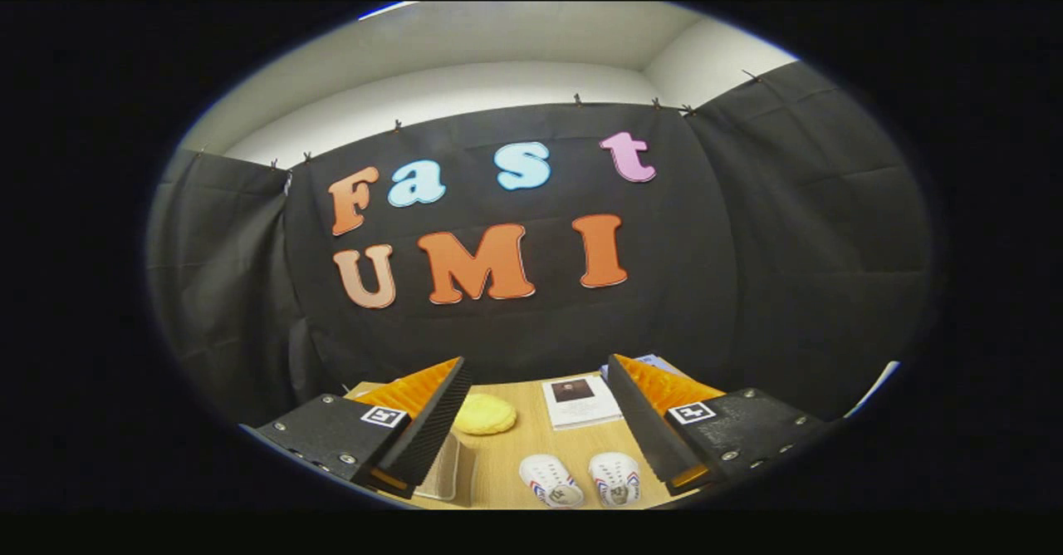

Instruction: Open the storage box then place both shoes into the box .Put the left shoe in first, then the right shoe, with the right side of both shoes facing outward in a uniform manner.

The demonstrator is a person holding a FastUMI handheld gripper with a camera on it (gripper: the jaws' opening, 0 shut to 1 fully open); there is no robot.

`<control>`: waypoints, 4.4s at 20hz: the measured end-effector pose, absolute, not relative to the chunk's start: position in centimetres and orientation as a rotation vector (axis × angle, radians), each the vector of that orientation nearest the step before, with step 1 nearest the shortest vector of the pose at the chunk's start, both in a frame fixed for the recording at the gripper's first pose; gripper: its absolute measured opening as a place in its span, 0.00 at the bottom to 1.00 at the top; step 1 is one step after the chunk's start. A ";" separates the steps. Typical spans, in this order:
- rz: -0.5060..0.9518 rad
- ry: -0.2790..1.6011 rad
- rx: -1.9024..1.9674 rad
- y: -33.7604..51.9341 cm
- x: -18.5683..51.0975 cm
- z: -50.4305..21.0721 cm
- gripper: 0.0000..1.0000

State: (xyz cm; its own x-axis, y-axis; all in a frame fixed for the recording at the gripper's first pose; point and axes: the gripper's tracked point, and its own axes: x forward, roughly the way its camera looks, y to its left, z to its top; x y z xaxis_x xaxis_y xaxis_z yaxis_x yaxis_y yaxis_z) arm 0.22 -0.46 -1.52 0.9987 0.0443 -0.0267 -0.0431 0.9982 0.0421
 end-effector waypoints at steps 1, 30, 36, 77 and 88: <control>0.073 0.030 0.063 0.2 0.2 -1.8 0.98; 0.604 0.775 0.712 13.5 1.6 -28.2 0.98; 0.640 0.900 0.766 14.6 1.4 -32.8 0.98; 0.699 1.012 1.048 14.5 0.7 -31.5 0.00; 0.624 1.045 0.893 15.8 -0.4 -32.6 0.01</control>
